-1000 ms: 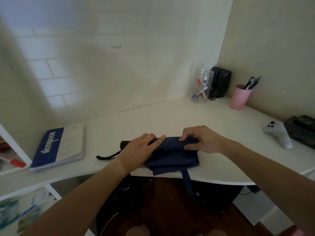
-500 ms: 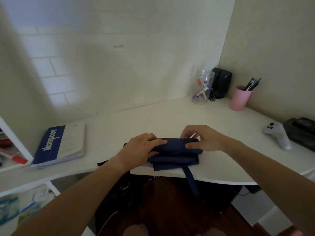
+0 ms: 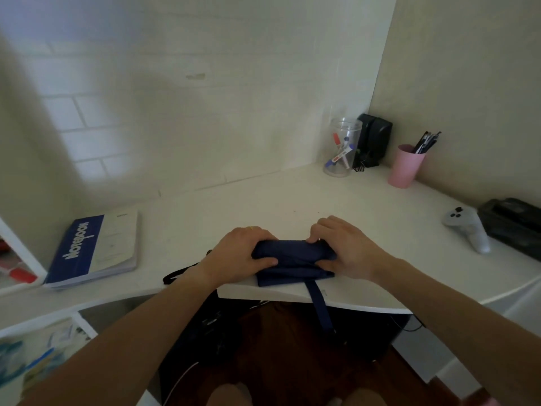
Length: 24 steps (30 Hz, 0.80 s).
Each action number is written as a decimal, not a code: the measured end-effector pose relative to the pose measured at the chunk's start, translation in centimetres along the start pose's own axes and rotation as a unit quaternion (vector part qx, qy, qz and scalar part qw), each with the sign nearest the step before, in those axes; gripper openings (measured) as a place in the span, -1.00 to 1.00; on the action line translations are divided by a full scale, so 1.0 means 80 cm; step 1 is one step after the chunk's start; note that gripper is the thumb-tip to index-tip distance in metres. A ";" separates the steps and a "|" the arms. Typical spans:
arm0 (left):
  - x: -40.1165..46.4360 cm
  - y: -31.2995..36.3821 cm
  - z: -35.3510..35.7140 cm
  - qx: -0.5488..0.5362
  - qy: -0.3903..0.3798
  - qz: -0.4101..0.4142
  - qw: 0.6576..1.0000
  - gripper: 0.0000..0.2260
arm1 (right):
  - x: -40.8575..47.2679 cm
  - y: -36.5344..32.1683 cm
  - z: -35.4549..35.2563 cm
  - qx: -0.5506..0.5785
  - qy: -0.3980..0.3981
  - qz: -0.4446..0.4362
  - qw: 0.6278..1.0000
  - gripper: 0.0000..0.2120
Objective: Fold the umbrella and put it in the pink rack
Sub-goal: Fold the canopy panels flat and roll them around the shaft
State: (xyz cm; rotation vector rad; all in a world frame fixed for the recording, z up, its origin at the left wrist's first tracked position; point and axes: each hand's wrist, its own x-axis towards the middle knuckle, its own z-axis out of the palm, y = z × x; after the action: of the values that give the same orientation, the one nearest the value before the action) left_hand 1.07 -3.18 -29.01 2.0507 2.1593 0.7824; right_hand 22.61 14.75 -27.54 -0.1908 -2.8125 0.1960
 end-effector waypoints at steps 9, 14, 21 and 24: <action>-0.017 0.023 0.023 0.154 0.091 0.093 0.979 -0.71 | -0.011 -0.002 0.000 0.093 -0.013 0.069 0.993 -0.69; -0.007 0.037 0.002 0.100 0.019 0.046 0.994 -0.63 | -0.035 -0.010 0.029 0.032 0.094 -0.002 0.995 -0.74; 0.002 0.028 0.004 -0.005 -0.119 -0.065 0.991 -0.42 | -0.048 -0.031 0.047 0.017 0.146 0.037 0.988 -0.69; -0.001 0.032 0.013 0.015 -0.106 -0.031 0.994 -0.56 | -0.080 -0.067 0.058 0.000 0.201 0.100 0.974 -0.62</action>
State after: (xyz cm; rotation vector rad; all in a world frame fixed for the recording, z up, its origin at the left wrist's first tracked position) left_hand 3.83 -2.95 -28.94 1.9689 2.1181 0.5037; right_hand 26.60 7.98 -32.98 -0.4609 -2.3881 0.1796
